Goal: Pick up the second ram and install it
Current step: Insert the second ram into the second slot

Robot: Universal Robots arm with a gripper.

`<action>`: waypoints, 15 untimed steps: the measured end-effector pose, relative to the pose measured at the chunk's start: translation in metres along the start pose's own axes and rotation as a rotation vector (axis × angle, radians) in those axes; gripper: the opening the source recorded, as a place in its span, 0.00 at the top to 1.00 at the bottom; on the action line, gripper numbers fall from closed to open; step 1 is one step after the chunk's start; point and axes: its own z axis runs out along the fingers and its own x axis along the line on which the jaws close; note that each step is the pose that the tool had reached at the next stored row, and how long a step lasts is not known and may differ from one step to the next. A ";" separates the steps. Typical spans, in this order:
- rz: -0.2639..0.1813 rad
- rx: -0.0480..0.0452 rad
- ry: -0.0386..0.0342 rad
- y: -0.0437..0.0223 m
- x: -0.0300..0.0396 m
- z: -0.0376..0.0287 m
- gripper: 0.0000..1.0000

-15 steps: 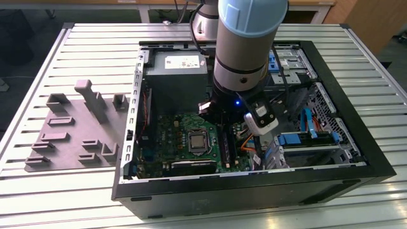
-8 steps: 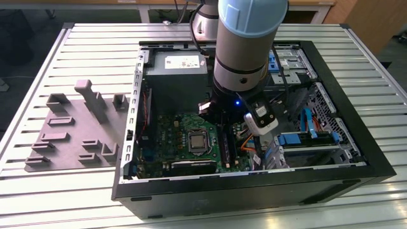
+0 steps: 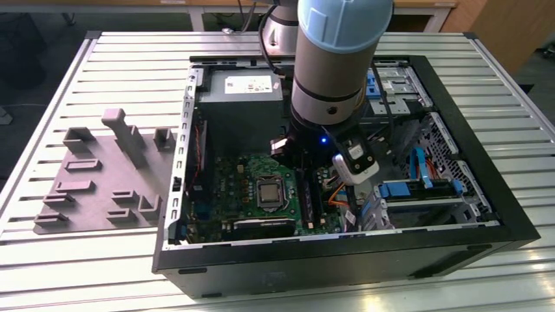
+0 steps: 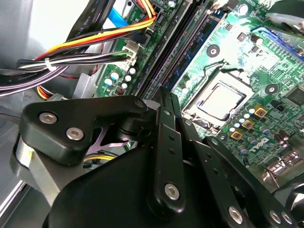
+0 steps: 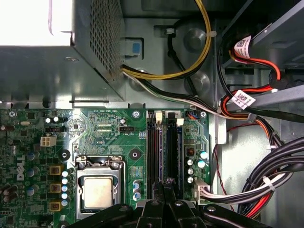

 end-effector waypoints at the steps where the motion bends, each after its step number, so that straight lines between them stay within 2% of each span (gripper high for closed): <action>1: 0.000 -0.0001 0.0001 0.0000 0.0000 0.0000 0.89; 15: -0.007 -0.0001 0.0005 -0.0007 0.0002 0.0007 0.89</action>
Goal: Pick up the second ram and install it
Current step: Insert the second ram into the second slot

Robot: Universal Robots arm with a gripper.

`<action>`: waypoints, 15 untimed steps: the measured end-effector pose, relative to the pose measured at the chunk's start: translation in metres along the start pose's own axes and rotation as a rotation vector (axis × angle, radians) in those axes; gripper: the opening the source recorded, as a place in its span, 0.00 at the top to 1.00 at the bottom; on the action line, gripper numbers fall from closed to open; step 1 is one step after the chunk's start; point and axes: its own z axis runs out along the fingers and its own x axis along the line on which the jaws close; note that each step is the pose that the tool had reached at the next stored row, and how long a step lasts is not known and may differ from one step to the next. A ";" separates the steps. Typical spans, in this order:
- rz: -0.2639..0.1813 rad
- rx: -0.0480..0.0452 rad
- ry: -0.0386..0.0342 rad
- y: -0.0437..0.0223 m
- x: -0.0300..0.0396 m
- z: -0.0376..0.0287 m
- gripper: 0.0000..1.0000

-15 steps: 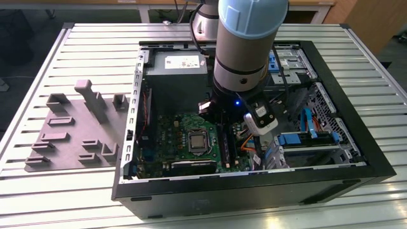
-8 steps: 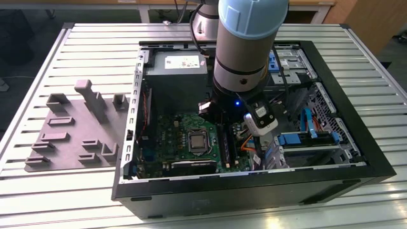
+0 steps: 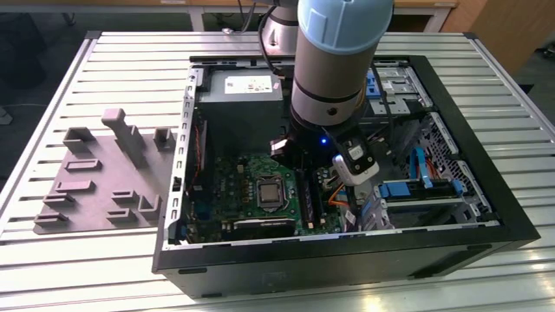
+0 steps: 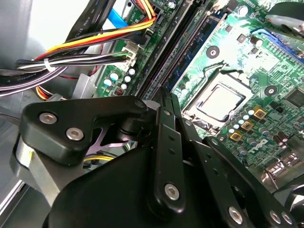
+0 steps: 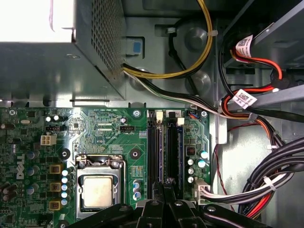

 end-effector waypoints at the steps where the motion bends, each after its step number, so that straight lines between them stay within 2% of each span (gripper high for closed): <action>1: 0.000 0.0000 0.0000 0.0000 0.0003 0.0001 0.89; 15: 0.000 0.0005 0.0000 -0.0002 0.0014 0.0025 0.89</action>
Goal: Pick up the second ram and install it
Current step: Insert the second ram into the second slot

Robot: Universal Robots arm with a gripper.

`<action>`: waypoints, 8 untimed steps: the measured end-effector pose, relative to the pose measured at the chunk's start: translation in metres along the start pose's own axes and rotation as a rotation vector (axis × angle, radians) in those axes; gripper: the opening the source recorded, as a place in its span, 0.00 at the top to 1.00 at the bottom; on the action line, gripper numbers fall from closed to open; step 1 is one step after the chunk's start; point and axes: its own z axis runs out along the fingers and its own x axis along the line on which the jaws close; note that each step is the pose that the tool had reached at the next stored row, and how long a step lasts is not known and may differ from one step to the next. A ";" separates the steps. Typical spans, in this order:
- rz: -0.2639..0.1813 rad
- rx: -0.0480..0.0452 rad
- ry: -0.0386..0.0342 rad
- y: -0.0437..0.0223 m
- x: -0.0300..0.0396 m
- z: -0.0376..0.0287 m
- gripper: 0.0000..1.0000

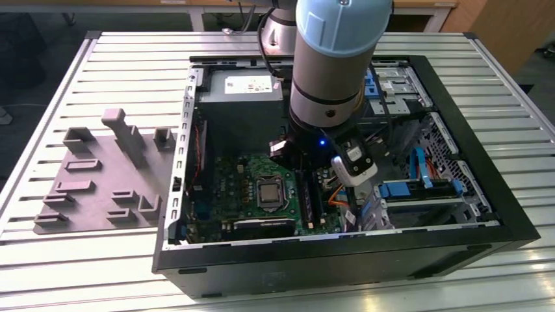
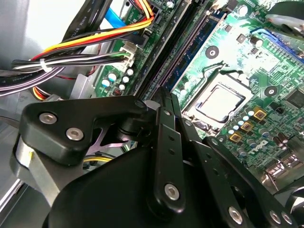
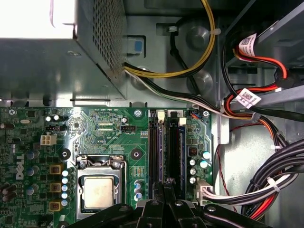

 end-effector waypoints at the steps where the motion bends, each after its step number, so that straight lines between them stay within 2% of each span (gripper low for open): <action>1: 0.000 0.0002 0.0001 0.0000 0.0000 0.0000 0.89; 8: 0.000 0.0000 0.0000 0.0000 0.0000 0.0008 0.89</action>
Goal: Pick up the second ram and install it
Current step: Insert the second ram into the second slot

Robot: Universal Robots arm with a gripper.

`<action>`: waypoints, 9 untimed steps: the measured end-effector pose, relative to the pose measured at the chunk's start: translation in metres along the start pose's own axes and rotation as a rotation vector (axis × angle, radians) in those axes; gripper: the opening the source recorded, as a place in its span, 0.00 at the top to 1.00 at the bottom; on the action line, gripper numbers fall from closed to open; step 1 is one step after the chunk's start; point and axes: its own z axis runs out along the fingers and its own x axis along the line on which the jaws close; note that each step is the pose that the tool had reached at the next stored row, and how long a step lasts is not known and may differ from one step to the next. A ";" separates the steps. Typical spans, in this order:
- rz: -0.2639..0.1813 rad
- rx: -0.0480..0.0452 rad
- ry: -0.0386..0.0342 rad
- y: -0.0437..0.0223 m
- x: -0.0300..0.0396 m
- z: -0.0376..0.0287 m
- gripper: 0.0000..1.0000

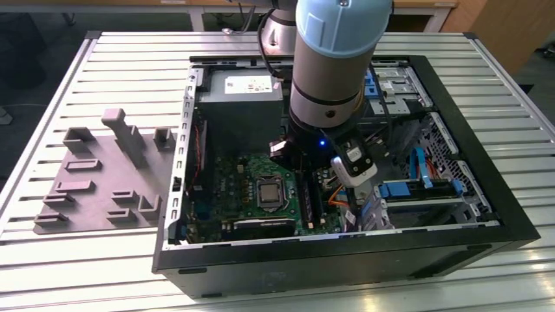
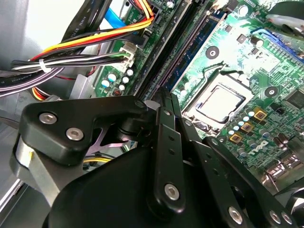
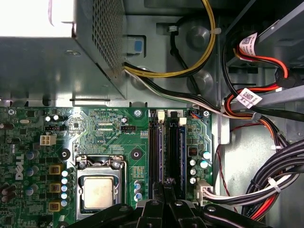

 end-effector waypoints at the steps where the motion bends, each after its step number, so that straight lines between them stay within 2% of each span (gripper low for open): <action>1: 0.000 0.0000 0.0000 0.0000 0.0000 0.0000 0.89; 9: 0.000 0.0001 0.0000 -0.0001 0.0000 0.0016 0.89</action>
